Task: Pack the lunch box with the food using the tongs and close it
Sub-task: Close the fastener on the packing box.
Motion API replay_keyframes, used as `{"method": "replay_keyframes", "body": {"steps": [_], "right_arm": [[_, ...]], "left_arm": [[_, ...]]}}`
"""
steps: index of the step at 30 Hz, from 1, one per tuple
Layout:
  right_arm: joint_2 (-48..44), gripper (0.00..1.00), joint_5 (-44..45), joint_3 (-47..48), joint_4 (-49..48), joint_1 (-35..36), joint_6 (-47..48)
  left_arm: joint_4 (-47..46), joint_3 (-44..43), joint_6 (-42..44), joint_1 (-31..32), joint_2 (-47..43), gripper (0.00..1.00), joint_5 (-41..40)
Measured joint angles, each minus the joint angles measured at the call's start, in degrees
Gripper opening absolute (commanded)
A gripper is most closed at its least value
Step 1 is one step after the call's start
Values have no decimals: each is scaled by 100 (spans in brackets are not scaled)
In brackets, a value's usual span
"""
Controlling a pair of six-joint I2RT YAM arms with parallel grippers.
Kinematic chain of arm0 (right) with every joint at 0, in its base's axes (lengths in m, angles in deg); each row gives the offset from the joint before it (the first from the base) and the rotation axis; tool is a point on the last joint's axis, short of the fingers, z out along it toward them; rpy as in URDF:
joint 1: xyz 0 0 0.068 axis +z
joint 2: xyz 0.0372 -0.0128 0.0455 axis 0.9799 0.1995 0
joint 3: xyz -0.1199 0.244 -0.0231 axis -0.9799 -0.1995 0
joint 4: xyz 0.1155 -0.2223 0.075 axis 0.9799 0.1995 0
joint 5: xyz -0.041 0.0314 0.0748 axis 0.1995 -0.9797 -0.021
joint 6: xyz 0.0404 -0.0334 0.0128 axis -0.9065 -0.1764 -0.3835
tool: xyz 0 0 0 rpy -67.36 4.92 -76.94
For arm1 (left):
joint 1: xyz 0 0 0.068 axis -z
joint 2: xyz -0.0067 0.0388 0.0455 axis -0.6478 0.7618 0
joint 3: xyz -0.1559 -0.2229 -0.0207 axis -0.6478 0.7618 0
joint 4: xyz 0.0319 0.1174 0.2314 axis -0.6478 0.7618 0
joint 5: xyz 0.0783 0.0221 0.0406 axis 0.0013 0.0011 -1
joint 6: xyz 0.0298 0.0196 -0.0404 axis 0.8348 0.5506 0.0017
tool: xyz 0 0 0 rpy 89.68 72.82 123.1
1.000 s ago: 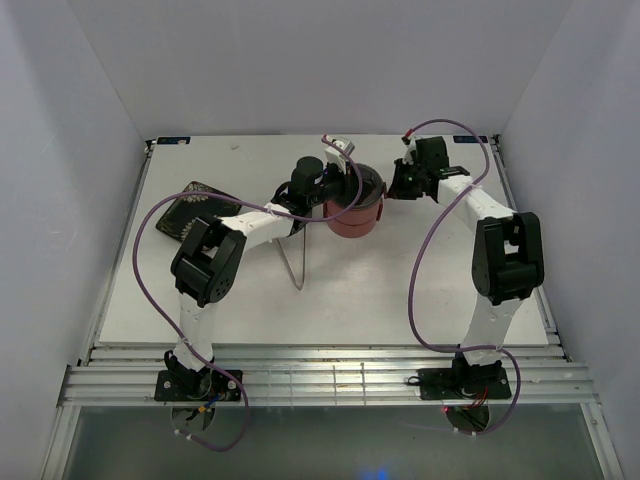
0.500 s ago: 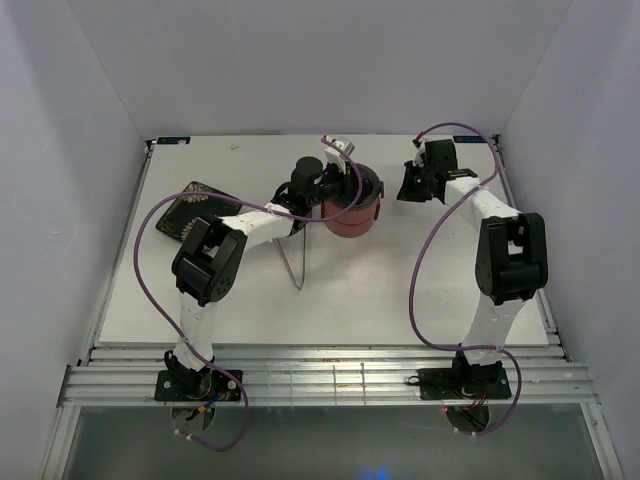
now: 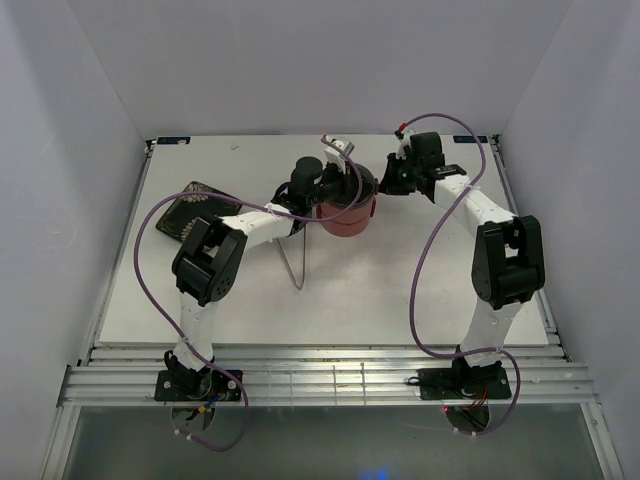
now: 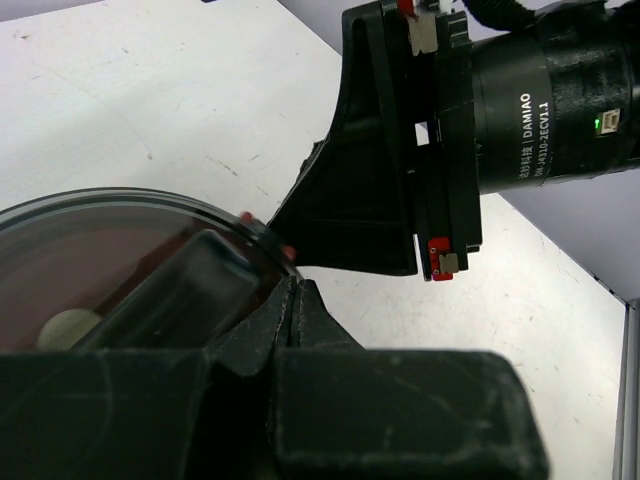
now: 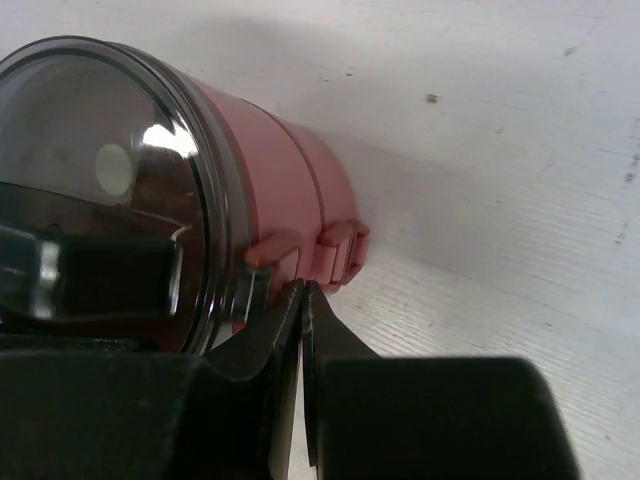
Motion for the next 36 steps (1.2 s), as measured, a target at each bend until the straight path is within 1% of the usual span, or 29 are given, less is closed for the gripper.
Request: {"method": "replay_keyframes", "body": {"steps": [5, 10, 13, 14, 15, 17, 18, 20, 21, 22, 23, 25, 28, 29, 30, 32, 36], "right_arm": [[-24, 8, -234, -199, -129, -98, -122], [-138, 8, 170, -411, 7, -304, -125], [-334, 8, 466, -411, 136, -391, -76], [-426, 10, 527, -411, 160, -400, -57], [-507, 18, 568, -411, 179, -402, -37], [-739, 27, 636, -413, 214, -402, 20], [-861, 37, 656, -413, 214, -402, 66], [-1117, 45, 667, -433, 205, -402, 129], [-1252, 50, 660, -468, 153, -402, 166], [-1394, 54, 643, -542, 59, -402, 186], [-1528, 60, 590, -619, -13, -400, 210], [-1711, 63, 411, -739, -208, -389, 258], [-1753, 67, 125, -839, -649, -332, 321], [-1738, 70, 63, -876, -789, -278, 343], [-1700, 77, 13, -887, -881, -205, 367], [-1578, 82, -28, -852, -1038, -11, 472], [-1220, 84, -2, -658, -1182, 433, 671]], "left_arm": [[-24, 0, -4, -4, 7, 6, 4], [-35, 0, -9, -4, 11, 6, 4], [-33, 0, -7, -4, 11, 13, 2], [-35, 0, -4, -4, 11, 17, 2], [-33, 0, -4, -4, 11, 18, -4], [0, 0, -2, -4, -15, 19, -17], [50, 0, 9, -4, -37, 22, -28], [173, 0, 55, -4, -116, 26, -74], [271, 2, 87, -7, -177, 32, -129], [363, 2, 122, -9, -249, 34, -188], [450, 2, 153, -15, -345, 38, -245], [584, 35, 188, -44, -603, 44, -345], [693, 243, 166, -192, -1211, 45, -472], [697, 345, 160, -282, -1456, 45, -516], [695, 450, 151, -389, -1703, 45, -564], [656, 682, 103, -671, -2164, 45, -645], [584, 1139, -131, -1346, -2717, 45, -599]]}}
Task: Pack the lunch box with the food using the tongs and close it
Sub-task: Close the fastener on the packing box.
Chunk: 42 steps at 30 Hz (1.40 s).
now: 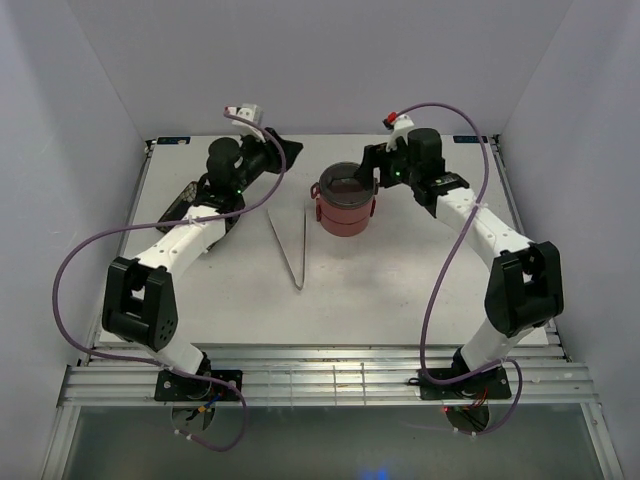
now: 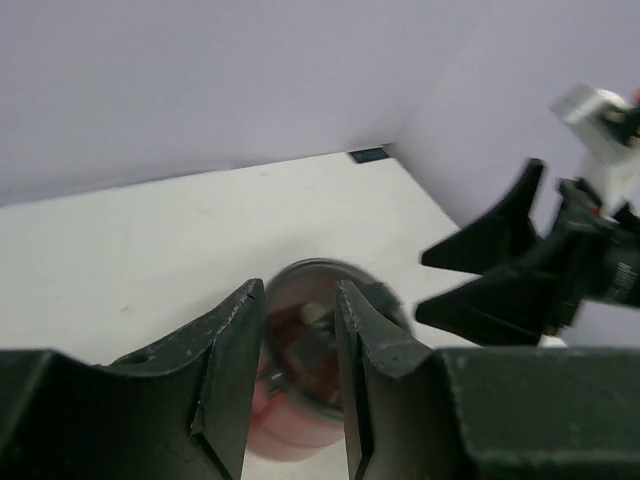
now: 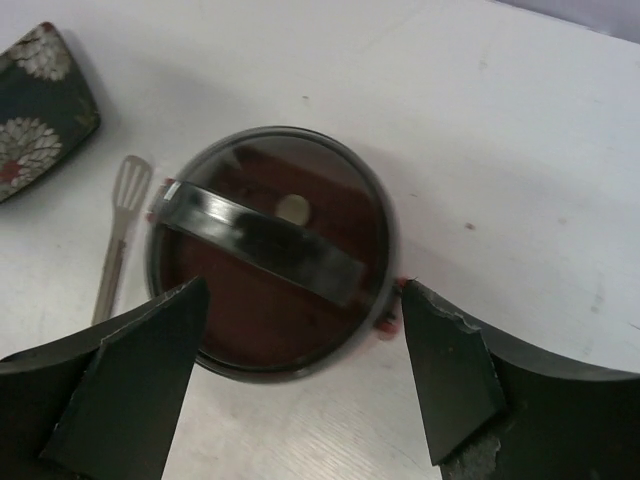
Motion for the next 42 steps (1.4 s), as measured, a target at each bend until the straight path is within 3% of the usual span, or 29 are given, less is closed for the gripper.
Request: {"method": "replay_keyframes", "body": {"steps": [7, 10, 13, 15, 34, 42], "right_arm": [[160, 87, 511, 103, -638, 649, -186], [455, 96, 750, 385, -793, 920, -155], [699, 98, 894, 400, -916, 1145, -111], [804, 90, 1051, 319, -1001, 1231, -33], [826, 90, 3010, -321, -1982, 1606, 221], [826, 91, 3598, -542, -2371, 1766, 39]], "left_arm": [[146, 439, -282, -426, 326, 40, 197], [225, 444, -358, -426, 562, 40, 372], [238, 476, -415, -422, 647, 40, 498], [216, 520, -437, -422, 649, 40, 544], [-170, 793, -660, -422, 669, 39, 695], [-566, 929, -1088, -422, 942, 24, 944]]}}
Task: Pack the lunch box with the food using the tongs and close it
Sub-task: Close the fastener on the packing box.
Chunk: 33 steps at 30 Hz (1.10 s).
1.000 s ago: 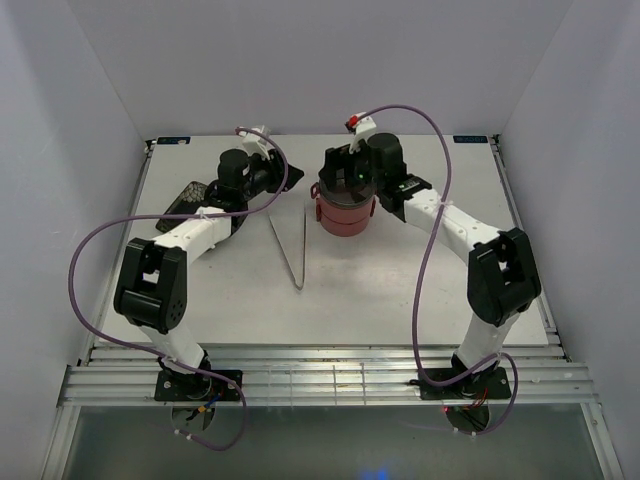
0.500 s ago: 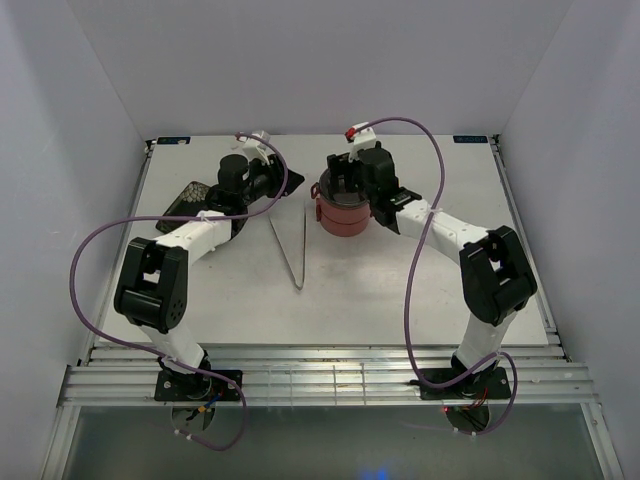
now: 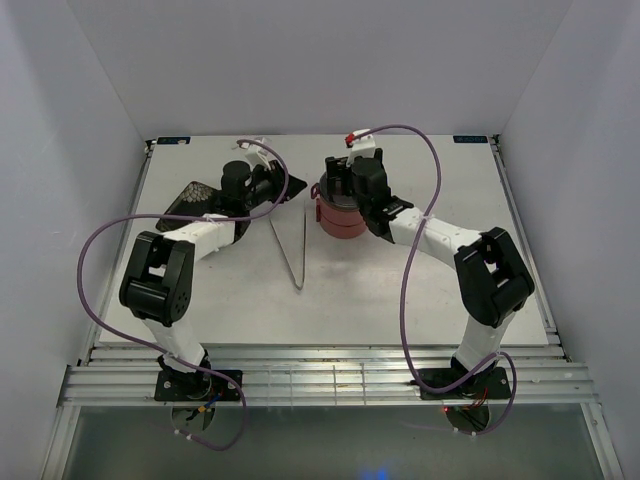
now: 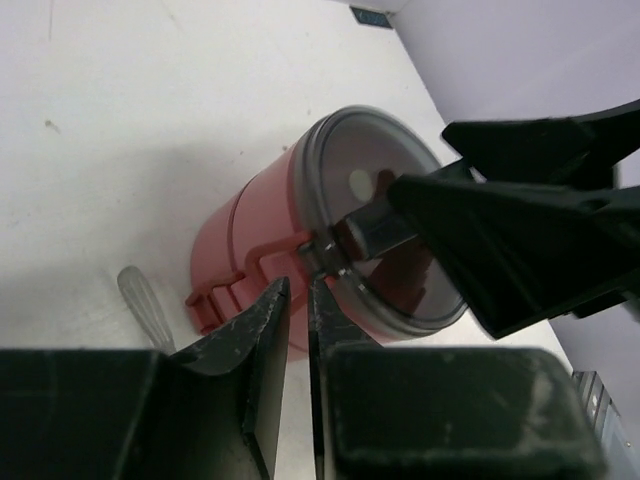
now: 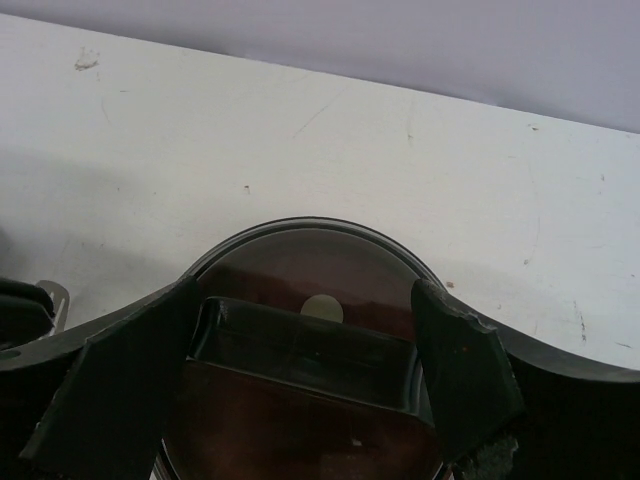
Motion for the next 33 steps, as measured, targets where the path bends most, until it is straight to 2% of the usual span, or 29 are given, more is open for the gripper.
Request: {"method": "replay_keyframes", "body": {"steps": [5, 11, 14, 21, 25, 33], "right_arm": [[-2, 91, 142, -122, -214, 20, -76], [-20, 90, 118, -142, -238, 28, -17], [-133, 90, -188, -103, 37, -63, 157], [-901, 96, -2173, -61, 1235, -892, 896], [-1032, 97, -3338, 361, 1921, -1462, 1683], [-640, 99, -5176, 1178, 3442, -1613, 3451]], "left_arm": [[-50, 192, -81, 61, 68, 16, -50], [-90, 192, -96, 170, 262, 15, -66], [-90, 192, -94, 203, 295, 15, -76], [-94, 214, -33, 205, 280, 15, -186], [-87, 251, 15, 205, 271, 16, -225], [-70, 260, 81, 205, 164, 17, -216]]}}
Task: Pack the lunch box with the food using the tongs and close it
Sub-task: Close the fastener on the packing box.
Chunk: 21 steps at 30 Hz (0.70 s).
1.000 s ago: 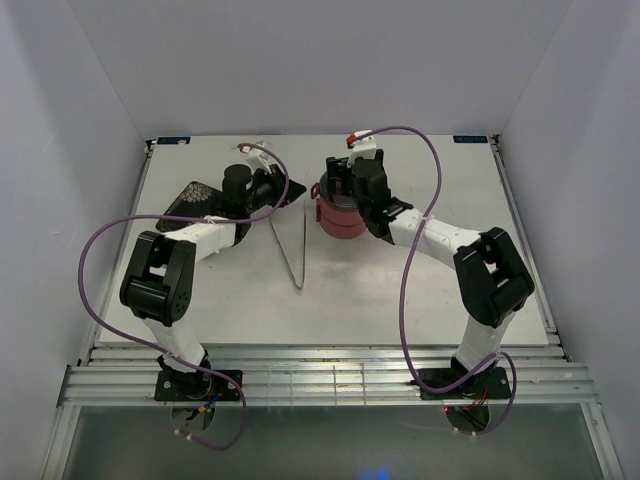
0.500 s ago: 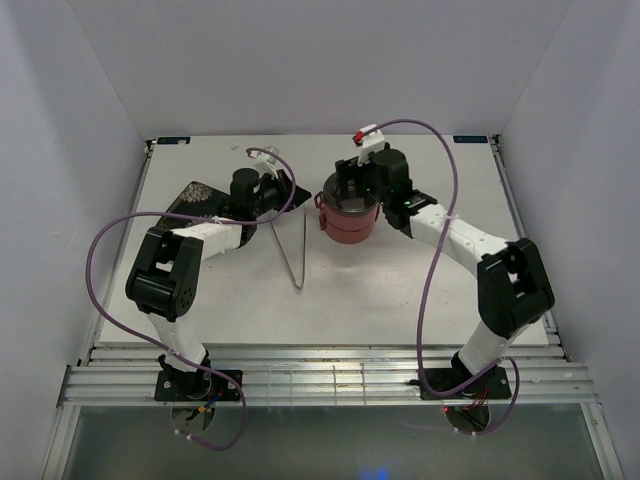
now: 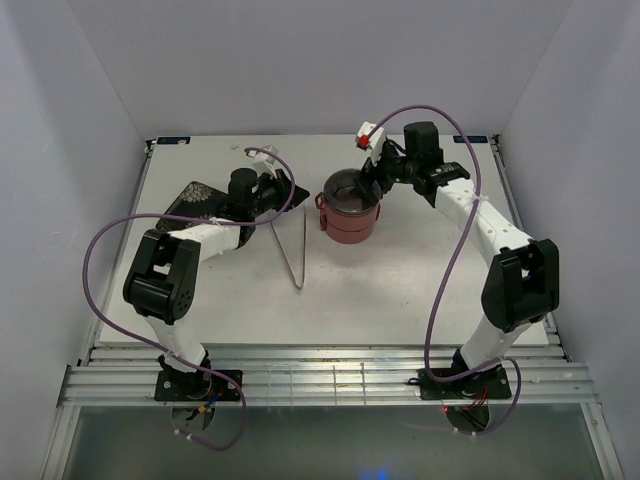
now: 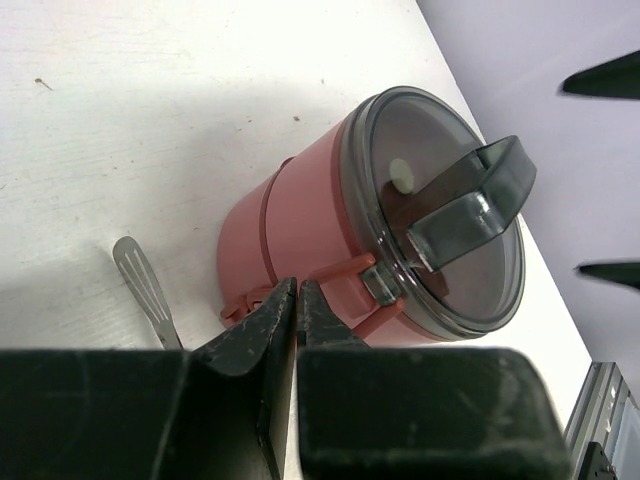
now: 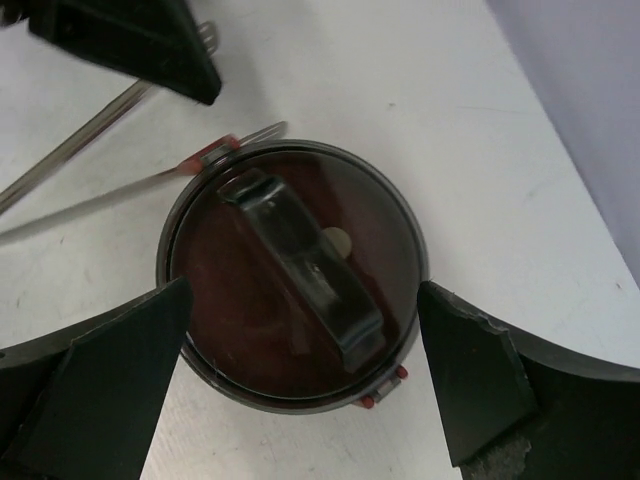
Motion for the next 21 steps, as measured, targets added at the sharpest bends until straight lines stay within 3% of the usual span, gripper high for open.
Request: {"method": "replay_keyframes", "body": {"steps": [5, 7, 16, 18, 21], "right_arm": [[595, 100, -704, 680, 909, -94, 914], [852, 95, -846, 979, 1178, -149, 1137], [1421, 89, -1305, 1386, 1661, -212, 1582], [1427, 86, -1366, 1394, 1681, -212, 1635], [1436, 71, -1429, 1394, 1685, -212, 1679]], "left_arm": [[2, 35, 37, 0, -52, 17, 15], [4, 79, 44, 0, -79, 17, 15], [24, 111, 81, 0, -116, 17, 13], [24, 127, 83, 0, -149, 17, 11], [24, 166, 79, 0, -227, 17, 13]]}}
